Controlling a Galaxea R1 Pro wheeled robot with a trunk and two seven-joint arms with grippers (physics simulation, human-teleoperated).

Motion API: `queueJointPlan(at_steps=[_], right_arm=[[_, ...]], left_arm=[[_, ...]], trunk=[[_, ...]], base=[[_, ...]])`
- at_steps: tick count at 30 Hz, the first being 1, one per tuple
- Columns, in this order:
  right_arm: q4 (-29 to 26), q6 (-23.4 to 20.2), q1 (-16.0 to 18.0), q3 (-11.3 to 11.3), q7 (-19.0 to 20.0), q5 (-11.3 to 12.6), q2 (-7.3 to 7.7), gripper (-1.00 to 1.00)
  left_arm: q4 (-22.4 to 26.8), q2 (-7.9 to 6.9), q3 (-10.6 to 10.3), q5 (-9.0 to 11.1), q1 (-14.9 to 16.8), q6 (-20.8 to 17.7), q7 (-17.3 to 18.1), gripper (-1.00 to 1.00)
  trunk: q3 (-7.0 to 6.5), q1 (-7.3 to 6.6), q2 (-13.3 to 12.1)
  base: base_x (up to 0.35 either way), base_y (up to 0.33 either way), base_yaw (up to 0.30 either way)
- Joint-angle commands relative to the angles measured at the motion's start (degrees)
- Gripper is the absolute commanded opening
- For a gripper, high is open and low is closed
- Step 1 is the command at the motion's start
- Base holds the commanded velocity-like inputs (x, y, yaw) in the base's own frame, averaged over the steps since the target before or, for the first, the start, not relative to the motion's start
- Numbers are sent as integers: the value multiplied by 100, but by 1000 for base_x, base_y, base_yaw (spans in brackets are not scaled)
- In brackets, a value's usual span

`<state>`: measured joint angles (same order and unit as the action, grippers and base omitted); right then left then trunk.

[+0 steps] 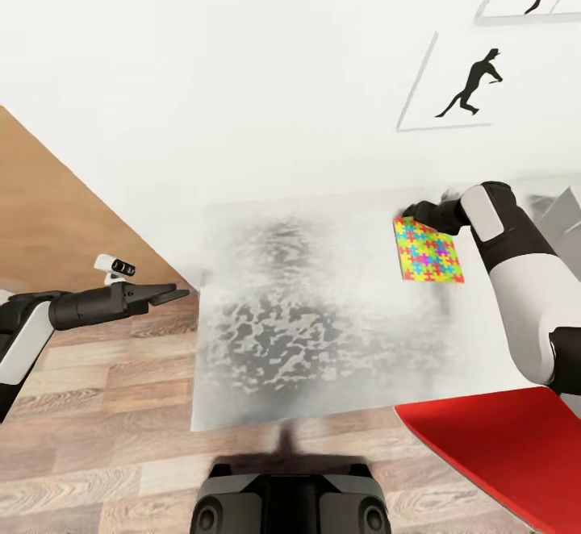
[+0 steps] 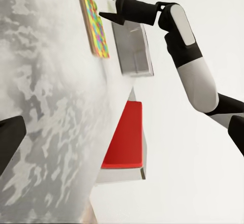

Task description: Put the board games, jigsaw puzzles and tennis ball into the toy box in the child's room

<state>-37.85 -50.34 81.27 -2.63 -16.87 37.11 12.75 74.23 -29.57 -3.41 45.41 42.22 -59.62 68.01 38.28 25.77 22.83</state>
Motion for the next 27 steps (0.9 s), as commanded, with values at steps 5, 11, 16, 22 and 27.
queueJointPlan(at_steps=[5, 11, 16, 22, 27], right_arm=[[-4, -11, 3, -27, -53, 77, 6, 100], [-4, -11, 1, -27, -53, 77, 8, 100], [-4, -11, -3, -27, -53, 77, 3, 100], [-4, -11, -5, -27, -53, 77, 0, 100], [-4, -11, -6, -27, -53, 77, 0, 100]], left_arm=[[-4, -5, -11, 5, 5, -32, 11, 100], [-3, -5, -11, 3, 5, -32, 11, 100], [-1, -5, -11, 3, 5, -32, 11, 100], [-4, -5, -11, 3, 5, -32, 11, 100], [-4, -5, -11, 3, 5, -32, 11, 100]], trunk=[[8, 1, 9], [8, 1, 9], [8, 1, 9], [8, 1, 9], [8, 1, 9]], base=[[-212, 197, 0], [-218, 216, 0], [-218, 222, 0], [-207, 229, 0], [-170, 240, 0]])
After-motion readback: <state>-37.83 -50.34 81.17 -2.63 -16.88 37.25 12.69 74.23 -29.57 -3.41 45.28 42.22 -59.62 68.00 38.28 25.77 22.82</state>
